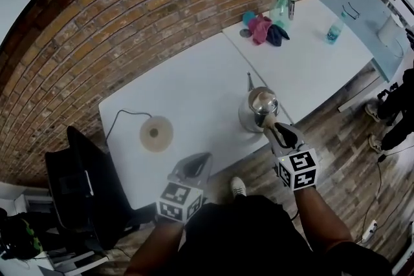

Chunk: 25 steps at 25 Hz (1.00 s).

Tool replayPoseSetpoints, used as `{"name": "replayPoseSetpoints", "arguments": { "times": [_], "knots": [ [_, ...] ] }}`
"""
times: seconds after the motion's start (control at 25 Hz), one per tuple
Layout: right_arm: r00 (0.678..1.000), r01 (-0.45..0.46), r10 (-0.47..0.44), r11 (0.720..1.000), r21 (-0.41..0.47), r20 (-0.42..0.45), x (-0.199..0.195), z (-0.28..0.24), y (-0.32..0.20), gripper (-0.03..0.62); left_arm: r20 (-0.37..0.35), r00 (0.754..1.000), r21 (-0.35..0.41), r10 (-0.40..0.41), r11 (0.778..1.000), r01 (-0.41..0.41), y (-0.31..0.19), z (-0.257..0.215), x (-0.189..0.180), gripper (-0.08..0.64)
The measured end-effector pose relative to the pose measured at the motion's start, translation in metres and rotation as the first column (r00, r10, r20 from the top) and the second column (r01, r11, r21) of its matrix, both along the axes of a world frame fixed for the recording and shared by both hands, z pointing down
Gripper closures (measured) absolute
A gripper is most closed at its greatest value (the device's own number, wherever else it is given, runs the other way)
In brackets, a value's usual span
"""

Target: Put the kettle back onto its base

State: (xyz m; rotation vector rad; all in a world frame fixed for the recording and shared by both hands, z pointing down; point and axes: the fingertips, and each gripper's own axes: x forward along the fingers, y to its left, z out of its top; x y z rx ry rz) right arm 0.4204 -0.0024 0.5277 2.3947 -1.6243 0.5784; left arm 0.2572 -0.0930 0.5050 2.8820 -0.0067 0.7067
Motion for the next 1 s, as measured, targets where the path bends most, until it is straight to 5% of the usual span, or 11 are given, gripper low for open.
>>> {"name": "replayPoseSetpoints", "arguments": {
  "times": [0.4,1.0],
  "knots": [
    [0.999,-0.035,0.036,0.995,-0.093,0.017,0.028,0.040,-0.002,0.374,0.044,0.999,0.000,0.000,1.000,0.000,-0.002,0.010,0.014,0.560],
    [0.998,-0.018,0.029,0.978,-0.210,0.048,0.027,0.092,-0.011,0.365,0.083,0.997,-0.009,0.011,1.000,-0.010,-0.006,0.021,0.012,0.560]
  ]
}}
